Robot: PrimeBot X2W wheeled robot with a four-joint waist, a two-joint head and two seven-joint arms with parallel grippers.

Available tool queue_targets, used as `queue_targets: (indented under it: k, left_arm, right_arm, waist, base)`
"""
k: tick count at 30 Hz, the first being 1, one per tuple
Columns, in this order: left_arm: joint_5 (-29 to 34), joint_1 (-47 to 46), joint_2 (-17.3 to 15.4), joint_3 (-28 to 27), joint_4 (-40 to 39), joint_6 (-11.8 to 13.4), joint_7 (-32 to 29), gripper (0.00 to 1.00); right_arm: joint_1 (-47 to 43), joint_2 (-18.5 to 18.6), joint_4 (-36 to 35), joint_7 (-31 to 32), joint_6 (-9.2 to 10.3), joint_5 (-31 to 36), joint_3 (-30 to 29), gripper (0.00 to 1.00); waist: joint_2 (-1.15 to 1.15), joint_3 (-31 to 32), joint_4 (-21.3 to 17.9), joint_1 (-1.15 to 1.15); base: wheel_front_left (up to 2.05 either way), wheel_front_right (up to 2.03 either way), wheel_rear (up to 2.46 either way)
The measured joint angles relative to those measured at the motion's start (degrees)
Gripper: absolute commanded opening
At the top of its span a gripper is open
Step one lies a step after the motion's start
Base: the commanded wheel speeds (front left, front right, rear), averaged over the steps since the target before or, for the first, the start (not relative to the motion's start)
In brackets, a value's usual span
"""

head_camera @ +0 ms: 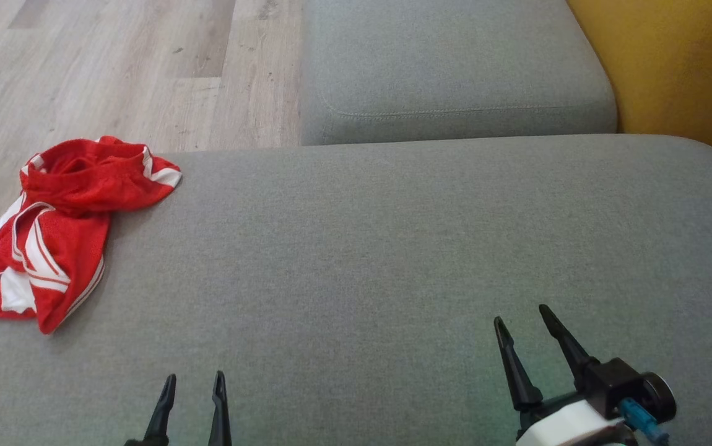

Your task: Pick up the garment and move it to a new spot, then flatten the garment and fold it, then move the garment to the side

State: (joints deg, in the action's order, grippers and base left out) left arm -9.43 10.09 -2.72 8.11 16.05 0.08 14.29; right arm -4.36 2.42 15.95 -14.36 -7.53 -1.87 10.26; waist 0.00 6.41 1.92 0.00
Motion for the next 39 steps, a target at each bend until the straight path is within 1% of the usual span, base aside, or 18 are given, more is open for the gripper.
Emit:
queue_targets:
  k: [10, 15, 20, 24, 29, 32, 35, 39]
  left_arm:
    - [-0.1, 0.0, -0.1, 0.1, 0.5, 0.0, 0.0, 1.00]
    - [-0.1, 0.0, -0.2, 0.9, 0.7, 0.0, 0.0, 1.00]
    - [0.0, 0.0, -0.8, 1.0, 0.7, 0.0, 0.0, 1.00]
    - [0.0, 0.0, -2.1, 0.9, 0.6, 0.4, 0.0, 1.00]
    - [-0.1, 0.1, -2.9, 0.6, -0.2, 0.7, -0.1, 1.00]
    - [-0.1, 0.8, -3.2, -0.5, -1.3, 1.5, -0.1, 1.00]
    - [-0.7, 1.1, -3.3, -0.9, -2.1, 2.0, -0.1, 1.00]
    - [-0.7, 1.1, -3.3, -1.0, -2.9, 2.5, -0.1, 1.00]
  right_arm:
    - [-0.1, 0.0, 0.6, 0.0, 0.00, 0.0, -0.1, 1.00]
    - [-2.2, 0.0, 0.6, 0.0, 0.00, -0.3, -0.6, 1.00]
    - [-3.2, 0.0, 0.6, 0.0, 0.00, -0.8, -1.0, 1.00]
    - [-3.2, 0.0, 0.4, 0.0, 0.00, -1.5, -0.2, 1.00]
    - [-3.1, 0.0, 0.1, 0.0, 0.00, -2.7, 1.0, 1.00]
    - [-2.4, 0.0, 0.2, 0.0, 0.00, -2.8, 2.6, 1.00]
    - [-0.3, 0.0, 0.3, 0.0, 0.00, -2.8, 3.8, 1.00]
    - [1.9, 0.0, 0.5, 0.0, 0.00, -2.8, 4.4, 1.00]
  waist:
    - [0.00, 0.3, 0.5, 0.00]
    - [0.00, 0.7, 2.1, 0.00]
    - [0.00, 1.2, 6.2, 0.00]
    - [0.00, 1.4, 10.7, 0.00]
    - [0.00, 1.7, 16.7, 0.00]
    - [0.00, 1.5, 19.8, 0.00]
    - [0.00, 0.6, 21.8, 0.00]
    - [0.00, -0.4, 22.8, 0.01]
  base:
    - [0.00, 0.00, 0.00]
    - [0.00, 0.00, 0.00]
    - [0.00, 0.00, 0.00]
    - [0.00, 0.00, 0.00]
    - [0.00, 0.00, 0.00]
    - [0.00, 0.00, 0.00]
    - [0.00, 0.00, 0.00]
    - [0.00, 0.00, 0.00]
